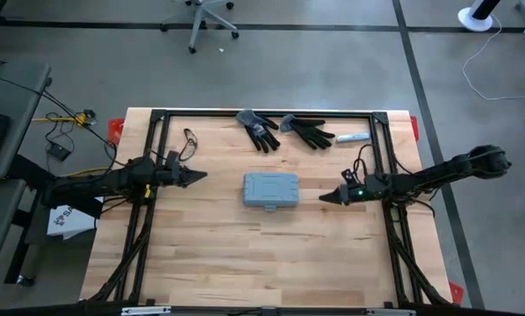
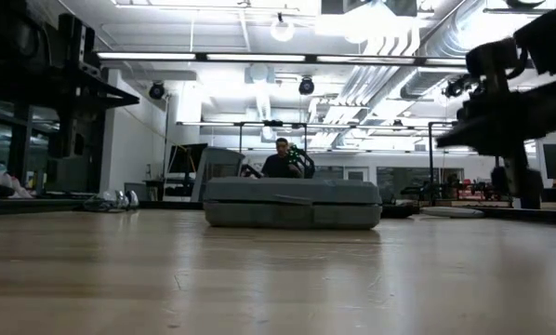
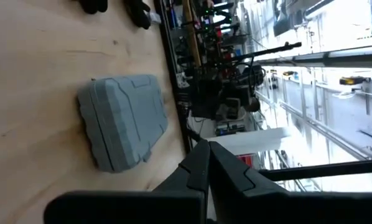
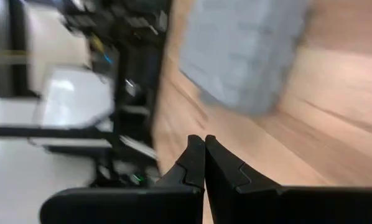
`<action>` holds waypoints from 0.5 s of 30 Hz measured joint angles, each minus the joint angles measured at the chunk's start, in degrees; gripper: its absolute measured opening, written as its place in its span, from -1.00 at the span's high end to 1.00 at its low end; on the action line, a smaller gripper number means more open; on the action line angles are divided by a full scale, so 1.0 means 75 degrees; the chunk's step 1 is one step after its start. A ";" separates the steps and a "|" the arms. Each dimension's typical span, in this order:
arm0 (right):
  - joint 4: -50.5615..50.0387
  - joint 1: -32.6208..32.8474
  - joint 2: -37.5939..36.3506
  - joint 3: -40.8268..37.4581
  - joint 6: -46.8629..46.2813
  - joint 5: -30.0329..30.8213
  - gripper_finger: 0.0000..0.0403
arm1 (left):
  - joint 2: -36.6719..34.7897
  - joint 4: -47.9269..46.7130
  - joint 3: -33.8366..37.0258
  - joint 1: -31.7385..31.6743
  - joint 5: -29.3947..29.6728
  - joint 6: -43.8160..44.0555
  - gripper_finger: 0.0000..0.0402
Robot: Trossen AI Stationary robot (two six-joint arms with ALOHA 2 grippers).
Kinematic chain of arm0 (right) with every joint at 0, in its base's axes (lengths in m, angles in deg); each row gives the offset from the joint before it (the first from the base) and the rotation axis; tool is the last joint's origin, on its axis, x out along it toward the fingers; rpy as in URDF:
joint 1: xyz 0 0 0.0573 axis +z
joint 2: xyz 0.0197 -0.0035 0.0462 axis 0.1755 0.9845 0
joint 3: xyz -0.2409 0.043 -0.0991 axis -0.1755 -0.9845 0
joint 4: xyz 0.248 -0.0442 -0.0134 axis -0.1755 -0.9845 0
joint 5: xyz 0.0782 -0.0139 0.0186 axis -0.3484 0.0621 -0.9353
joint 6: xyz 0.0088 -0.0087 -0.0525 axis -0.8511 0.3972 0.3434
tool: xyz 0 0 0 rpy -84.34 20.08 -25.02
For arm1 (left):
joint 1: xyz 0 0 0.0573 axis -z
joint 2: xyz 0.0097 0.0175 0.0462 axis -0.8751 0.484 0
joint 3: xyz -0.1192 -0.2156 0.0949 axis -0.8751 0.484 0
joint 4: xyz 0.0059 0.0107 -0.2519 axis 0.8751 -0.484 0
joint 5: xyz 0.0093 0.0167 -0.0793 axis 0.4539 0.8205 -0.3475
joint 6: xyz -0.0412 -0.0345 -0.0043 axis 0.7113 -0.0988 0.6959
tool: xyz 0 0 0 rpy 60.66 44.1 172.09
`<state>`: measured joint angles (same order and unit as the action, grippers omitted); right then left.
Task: Prefit tool cases
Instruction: Return to Home Position
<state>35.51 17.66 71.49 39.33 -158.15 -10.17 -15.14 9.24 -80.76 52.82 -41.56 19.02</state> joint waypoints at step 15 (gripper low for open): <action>-0.1949 0.0000 0.0003 -0.0003 0.0458 -0.0122 1.00 | 0.0000 -0.0006 0.0000 0.0000 -0.0033 0.0005 1.00</action>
<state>20.90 17.66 71.51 39.31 -154.71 -11.08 -15.14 9.20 -80.76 52.82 -41.80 19.06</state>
